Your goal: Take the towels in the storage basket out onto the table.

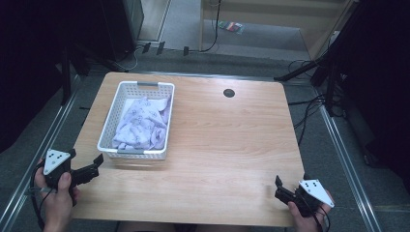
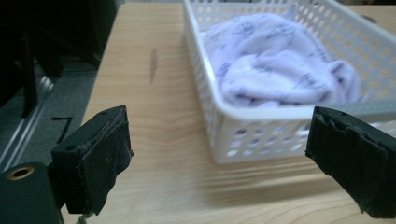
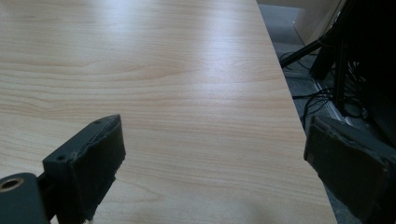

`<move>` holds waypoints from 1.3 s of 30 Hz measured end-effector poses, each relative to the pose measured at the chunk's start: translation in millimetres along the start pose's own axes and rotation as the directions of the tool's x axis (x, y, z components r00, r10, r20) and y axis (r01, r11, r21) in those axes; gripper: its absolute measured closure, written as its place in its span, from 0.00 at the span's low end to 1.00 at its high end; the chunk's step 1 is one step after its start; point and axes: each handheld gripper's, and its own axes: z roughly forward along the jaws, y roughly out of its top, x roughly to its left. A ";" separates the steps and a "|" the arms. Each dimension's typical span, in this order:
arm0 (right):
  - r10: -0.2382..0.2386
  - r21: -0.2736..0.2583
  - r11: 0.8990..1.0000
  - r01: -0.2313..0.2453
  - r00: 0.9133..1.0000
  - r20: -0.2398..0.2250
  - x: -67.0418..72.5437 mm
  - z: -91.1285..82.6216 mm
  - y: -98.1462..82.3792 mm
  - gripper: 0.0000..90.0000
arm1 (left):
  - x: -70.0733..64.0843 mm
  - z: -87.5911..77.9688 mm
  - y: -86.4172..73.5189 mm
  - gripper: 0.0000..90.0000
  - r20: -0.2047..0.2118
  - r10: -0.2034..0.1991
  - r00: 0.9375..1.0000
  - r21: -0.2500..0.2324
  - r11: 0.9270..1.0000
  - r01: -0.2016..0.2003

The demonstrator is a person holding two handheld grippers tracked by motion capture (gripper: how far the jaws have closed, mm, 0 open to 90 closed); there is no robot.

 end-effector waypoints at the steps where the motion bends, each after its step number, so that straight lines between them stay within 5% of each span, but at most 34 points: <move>1: -0.001 0.000 1.000 0.001 1.000 0.000 0.0 0.0 0.0 0.06 | -2.7 1.3 5.9 0.07 0.011 -0.003 1.000 0.007 1.000 0.003; 10: 0.002 0.000 1.000 -0.002 1.000 0.001 0.0 -0.1 0.0 0.06 | -24.2 24.8 45.6 0.05 0.062 0.055 0.997 0.129 0.990 -0.062; 17: 0.003 -0.001 1.000 -0.003 1.000 0.000 0.0 -0.2 0.0 0.06 | -36.0 49.4 73.1 0.02 0.085 0.096 0.992 0.239 0.964 -0.114; 30: 0.003 -0.001 1.000 -0.003 1.000 0.000 0.0 -0.4 -0.1 0.06 | -49.9 85.0 102.0 0.00 0.099 0.118 0.988 0.303 0.942 -0.143; 38: 0.004 -0.001 1.000 -0.004 1.000 0.000 0.1 -0.4 -0.1 0.06 | -58.5 118.5 107.5 0.00 0.112 0.126 0.986 0.362 0.919 -0.158; 39: 0.004 -0.001 1.000 -0.004 1.000 -0.001 0.0 -0.5 -0.1 0.06 | -60.1 127.5 107.4 0.00 0.120 0.126 0.985 0.379 0.911 -0.163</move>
